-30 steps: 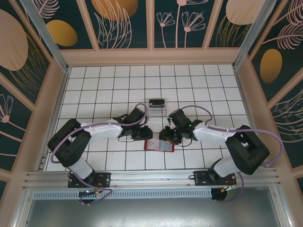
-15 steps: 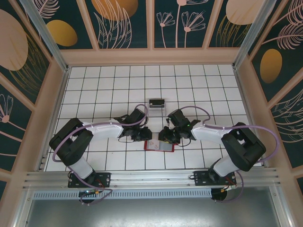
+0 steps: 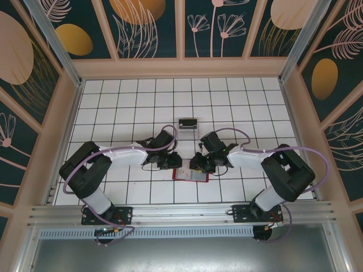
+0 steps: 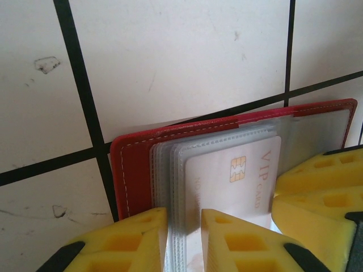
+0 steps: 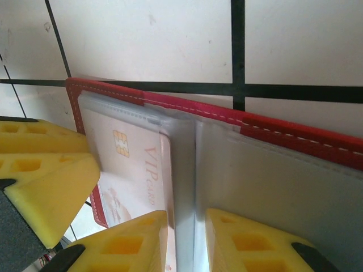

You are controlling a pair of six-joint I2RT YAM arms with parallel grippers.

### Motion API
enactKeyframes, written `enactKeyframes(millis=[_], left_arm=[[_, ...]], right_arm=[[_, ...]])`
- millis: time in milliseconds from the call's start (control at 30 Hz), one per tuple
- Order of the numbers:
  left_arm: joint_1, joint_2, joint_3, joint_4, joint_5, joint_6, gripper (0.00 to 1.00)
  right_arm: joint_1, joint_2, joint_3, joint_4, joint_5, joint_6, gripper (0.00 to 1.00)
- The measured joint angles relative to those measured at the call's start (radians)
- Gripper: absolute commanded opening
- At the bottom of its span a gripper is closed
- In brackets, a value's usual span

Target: Take the credit cards out of the card holder

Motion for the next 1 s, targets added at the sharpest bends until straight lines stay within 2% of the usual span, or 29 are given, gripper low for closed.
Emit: enactKeyframes(millis=[300, 1000], left_arm=[[0.0, 0.0, 0.0, -0.002, 0.0, 0.0, 0.25], [0.0, 0.0, 0.0, -0.003, 0.0, 0.0, 0.25]], right_arm=[[0.003, 0.009, 0.022, -0.027, 0.016, -0.008, 0.24], [0.008, 0.011, 0.041, -0.066, 0.045, -0.019, 0.13]])
